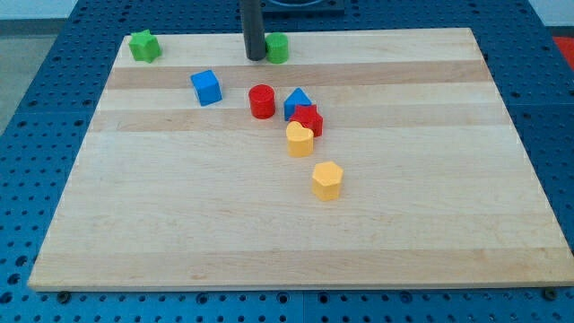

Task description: Move the blue cube towards right of green circle

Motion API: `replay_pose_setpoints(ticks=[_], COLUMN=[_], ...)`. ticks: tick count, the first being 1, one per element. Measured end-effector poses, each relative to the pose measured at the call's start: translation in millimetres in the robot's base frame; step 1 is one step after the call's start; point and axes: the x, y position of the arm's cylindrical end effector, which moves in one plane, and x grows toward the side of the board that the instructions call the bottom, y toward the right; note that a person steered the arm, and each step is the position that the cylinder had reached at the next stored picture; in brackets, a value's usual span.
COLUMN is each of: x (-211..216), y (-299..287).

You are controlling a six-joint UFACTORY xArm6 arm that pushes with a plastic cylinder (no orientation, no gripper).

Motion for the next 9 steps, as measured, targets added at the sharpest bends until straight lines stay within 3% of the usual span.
replay_pose_setpoints(ticks=[1, 3, 4, 5, 7, 8, 9], x=[-1.5, 4.1, 45.2, 93.5, 89.5, 89.5, 89.5], y=[10.4, -96.0, -153.8, -168.6, -14.3, 31.2, -7.0])
